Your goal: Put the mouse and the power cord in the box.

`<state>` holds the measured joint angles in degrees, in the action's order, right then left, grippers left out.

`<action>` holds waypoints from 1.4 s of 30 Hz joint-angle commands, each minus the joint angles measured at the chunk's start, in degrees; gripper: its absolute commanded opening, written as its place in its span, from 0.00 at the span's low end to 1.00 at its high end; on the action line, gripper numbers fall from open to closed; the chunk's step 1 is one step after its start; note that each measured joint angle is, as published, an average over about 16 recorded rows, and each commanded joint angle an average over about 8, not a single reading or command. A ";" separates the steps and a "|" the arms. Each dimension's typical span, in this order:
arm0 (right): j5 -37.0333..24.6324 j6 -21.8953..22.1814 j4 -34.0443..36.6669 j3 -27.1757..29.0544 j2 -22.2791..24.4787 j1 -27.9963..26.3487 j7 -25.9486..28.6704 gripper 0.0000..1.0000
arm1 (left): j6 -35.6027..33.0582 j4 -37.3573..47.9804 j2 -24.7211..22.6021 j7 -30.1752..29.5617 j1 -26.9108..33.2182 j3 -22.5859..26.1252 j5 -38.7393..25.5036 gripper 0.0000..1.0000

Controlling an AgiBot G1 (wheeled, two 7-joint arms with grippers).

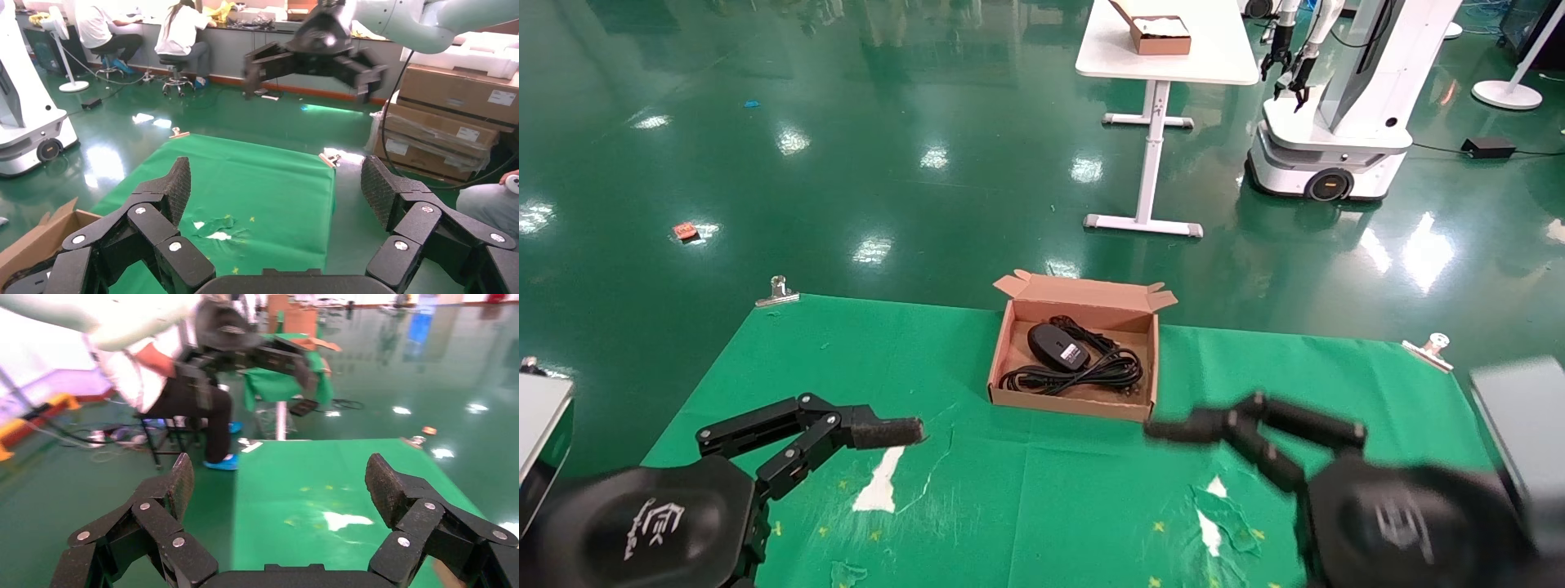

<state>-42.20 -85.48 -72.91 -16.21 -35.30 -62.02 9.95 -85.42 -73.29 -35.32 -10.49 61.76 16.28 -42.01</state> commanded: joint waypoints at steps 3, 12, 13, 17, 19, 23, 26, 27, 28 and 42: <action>1.35 -0.85 -2.46 0.72 0.97 1.72 1.52 1.00 | -1.33 -1.07 0.98 -0.34 -0.56 -0.83 0.57 1.00; 1.10 -0.64 -1.81 0.60 0.76 1.30 1.22 1.00 | -0.91 -0.74 0.71 -0.34 -0.43 -0.61 0.49 1.00; 1.04 -0.60 -1.71 0.57 0.72 1.23 1.18 1.00 | -0.86 -0.70 0.67 -0.34 -0.41 -0.58 0.46 1.00; 0.83 -0.48 -1.39 0.46 0.59 0.99 1.04 1.00 | -0.69 -0.58 0.57 -0.33 -0.35 -0.50 0.39 1.00; 0.75 -0.44 -1.27 0.41 0.54 0.90 1.00 1.00 | -0.63 -0.52 0.53 -0.33 -0.33 -0.47 0.36 1.00; 0.62 -0.36 -1.07 0.35 0.46 0.77 0.93 1.00 | -0.54 -0.44 0.46 -0.32 -0.30 -0.41 0.30 1.00; 0.55 -0.32 -0.95 0.31 0.41 0.69 0.89 1.00 | -0.47 -0.40 0.43 -0.31 -0.28 -0.38 0.26 1.00; 0.53 -0.31 -0.92 0.30 0.40 0.67 0.88 1.00 | -0.46 -0.39 0.42 -0.31 -0.28 -0.37 0.25 1.00; 0.51 -0.30 -0.89 0.29 0.39 0.65 0.87 1.00 | -0.44 -0.38 0.41 -0.31 -0.27 -0.36 0.25 1.00; 0.38 -0.23 -0.67 0.22 0.31 0.49 0.78 1.00 | -0.32 -0.31 0.35 -0.27 -0.23 -0.31 0.19 1.00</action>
<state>-41.82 -85.71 -73.58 -15.99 -34.99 -61.52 10.73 -85.74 -73.60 -34.96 -10.76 61.53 15.96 -41.81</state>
